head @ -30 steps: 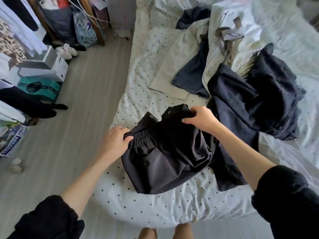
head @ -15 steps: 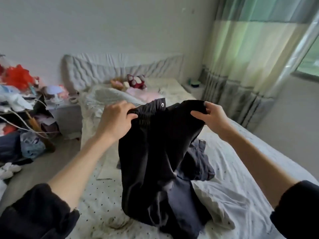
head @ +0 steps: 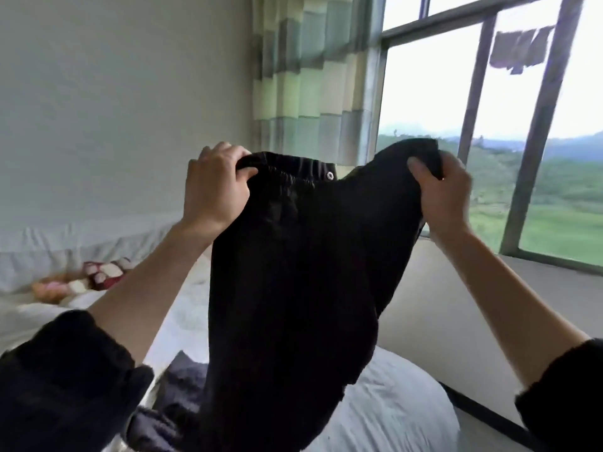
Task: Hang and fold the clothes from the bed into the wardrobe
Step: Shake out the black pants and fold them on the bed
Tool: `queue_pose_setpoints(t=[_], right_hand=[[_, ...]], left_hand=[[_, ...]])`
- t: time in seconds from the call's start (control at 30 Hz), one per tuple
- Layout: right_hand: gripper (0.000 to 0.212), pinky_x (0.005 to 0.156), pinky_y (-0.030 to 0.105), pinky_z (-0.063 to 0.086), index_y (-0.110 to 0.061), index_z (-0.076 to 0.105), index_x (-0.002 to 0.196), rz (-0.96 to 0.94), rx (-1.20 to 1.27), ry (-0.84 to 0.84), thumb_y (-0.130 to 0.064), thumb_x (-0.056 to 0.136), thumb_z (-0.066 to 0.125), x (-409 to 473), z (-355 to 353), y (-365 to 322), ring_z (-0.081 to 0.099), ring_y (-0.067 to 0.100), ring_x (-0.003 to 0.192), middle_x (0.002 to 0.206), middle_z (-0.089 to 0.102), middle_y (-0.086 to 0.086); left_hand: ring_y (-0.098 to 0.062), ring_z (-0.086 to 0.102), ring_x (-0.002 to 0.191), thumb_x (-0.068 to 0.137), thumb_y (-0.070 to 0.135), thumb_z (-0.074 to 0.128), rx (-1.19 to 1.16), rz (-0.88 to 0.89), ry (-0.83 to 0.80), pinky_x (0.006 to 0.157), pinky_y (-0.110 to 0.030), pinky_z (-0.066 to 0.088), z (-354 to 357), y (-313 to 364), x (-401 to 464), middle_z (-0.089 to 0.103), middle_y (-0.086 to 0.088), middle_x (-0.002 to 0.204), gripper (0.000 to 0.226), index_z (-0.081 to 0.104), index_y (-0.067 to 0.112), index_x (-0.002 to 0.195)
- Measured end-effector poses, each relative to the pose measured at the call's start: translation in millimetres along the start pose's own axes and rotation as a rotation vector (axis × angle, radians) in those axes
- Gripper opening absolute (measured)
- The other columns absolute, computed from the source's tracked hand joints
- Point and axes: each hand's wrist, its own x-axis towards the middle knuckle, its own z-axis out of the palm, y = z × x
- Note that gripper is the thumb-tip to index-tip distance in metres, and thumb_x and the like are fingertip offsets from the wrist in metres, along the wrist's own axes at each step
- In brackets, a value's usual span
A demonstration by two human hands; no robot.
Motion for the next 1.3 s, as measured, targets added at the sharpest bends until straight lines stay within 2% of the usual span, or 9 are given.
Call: queue_pose_setpoints(t=[0.13, 0.2, 0.33, 0.4, 0.63, 0.77, 1.0, 1.17, 1.3], right_hand=[[0.015, 0.072, 0.004, 0.037, -0.016, 0.064, 0.103, -0.168, -0.098, 0.174, -0.018, 0.088, 0.061, 37, -37, -7, 0.050, -0.018, 0.069, 0.079, 0.054, -0.021], [0.019, 0.078, 0.012, 0.042, -0.014, 0.065, 0.106, -0.167, -0.215, 0.136, -0.019, 0.088, 0.062, 52, -52, 10, 0.053, -0.008, 0.075, 0.086, 0.060, -0.012], [0.028, 0.087, 0.038, 0.050, -0.007, 0.068, 0.108, 0.059, -0.519, -0.165, -0.021, 0.084, 0.069, 54, -67, 80, 0.063, 0.021, 0.093, 0.101, 0.069, 0.009], [0.027, 0.083, 0.039, 0.050, -0.009, 0.070, 0.106, 0.111, -0.630, -0.168, -0.024, 0.083, 0.070, 47, -72, 118, 0.064, 0.026, 0.094, 0.099, 0.070, 0.009], [0.033, 0.084, 0.034, 0.042, -0.017, 0.063, 0.120, 0.139, -0.779, 0.130, -0.031, 0.090, 0.059, 96, -90, 164, 0.057, 0.032, 0.110, 0.116, 0.066, 0.009], [0.030, 0.078, 0.033, 0.040, -0.013, 0.060, 0.117, 0.037, -0.866, 0.261, -0.030, 0.094, 0.054, 146, -106, 185, 0.058, 0.034, 0.104, 0.111, 0.066, 0.011], [0.034, 0.073, 0.031, 0.035, -0.012, 0.058, 0.123, 0.172, -0.994, 0.131, -0.027, 0.093, 0.058, 235, -134, 285, 0.057, 0.034, 0.108, 0.117, 0.064, 0.013], [0.033, 0.073, 0.032, 0.037, -0.012, 0.058, 0.124, 0.140, -0.996, 0.225, -0.027, 0.094, 0.056, 323, -147, 361, 0.059, 0.035, 0.106, 0.115, 0.065, 0.015], [0.029, 0.073, 0.031, 0.035, -0.013, 0.059, 0.120, 0.033, -0.962, 0.316, -0.028, 0.095, 0.054, 393, -155, 370, 0.058, 0.036, 0.104, 0.111, 0.066, 0.013]], left_hand=[[-0.035, 0.054, 0.103, 0.091, 0.017, 0.059, -0.084, -0.016, 0.016, 0.090, -0.042, 0.041, 29, 28, 30, 0.063, -0.016, 0.109, 0.024, 0.062, 0.002, 0.110], [-0.034, 0.057, 0.100, 0.091, 0.017, 0.060, -0.157, -0.050, -0.100, 0.088, -0.039, 0.044, 60, 34, 31, 0.064, -0.016, 0.107, 0.024, 0.062, 0.003, 0.110], [-0.032, 0.061, 0.100, 0.089, 0.023, 0.063, -0.162, -0.177, -0.575, 0.089, -0.040, 0.048, 131, 21, -11, 0.068, -0.012, 0.106, 0.024, 0.066, 0.014, 0.110], [-0.031, 0.061, 0.098, 0.089, 0.023, 0.063, -0.181, -0.217, -0.634, 0.085, -0.037, 0.049, 169, 14, -30, 0.068, -0.013, 0.106, 0.023, 0.066, 0.013, 0.109], [-0.030, 0.056, 0.105, 0.093, 0.023, 0.058, -0.291, -0.163, -0.357, 0.081, -0.035, 0.042, 263, 52, 13, 0.063, -0.012, 0.115, 0.027, 0.061, 0.004, 0.112], [-0.029, 0.053, 0.106, 0.094, 0.024, 0.056, -0.306, -0.094, -0.367, 0.077, -0.036, 0.040, 327, 89, 44, 0.062, -0.011, 0.113, 0.027, 0.059, 0.005, 0.113], [-0.033, 0.059, 0.097, 0.093, 0.030, 0.057, -0.191, -0.035, -0.585, 0.072, -0.033, 0.043, 465, 128, 75, 0.065, -0.013, 0.105, 0.028, 0.062, 0.012, 0.114], [-0.034, 0.060, 0.098, 0.094, 0.030, 0.056, -0.187, -0.062, -0.505, 0.071, -0.033, 0.041, 577, 176, 122, 0.066, -0.013, 0.105, 0.028, 0.062, 0.012, 0.114], [-0.035, 0.060, 0.097, 0.094, 0.027, 0.056, -0.270, -0.114, -0.336, 0.068, -0.032, 0.037, 618, 212, 184, 0.067, -0.014, 0.104, 0.027, 0.063, 0.009, 0.114]])
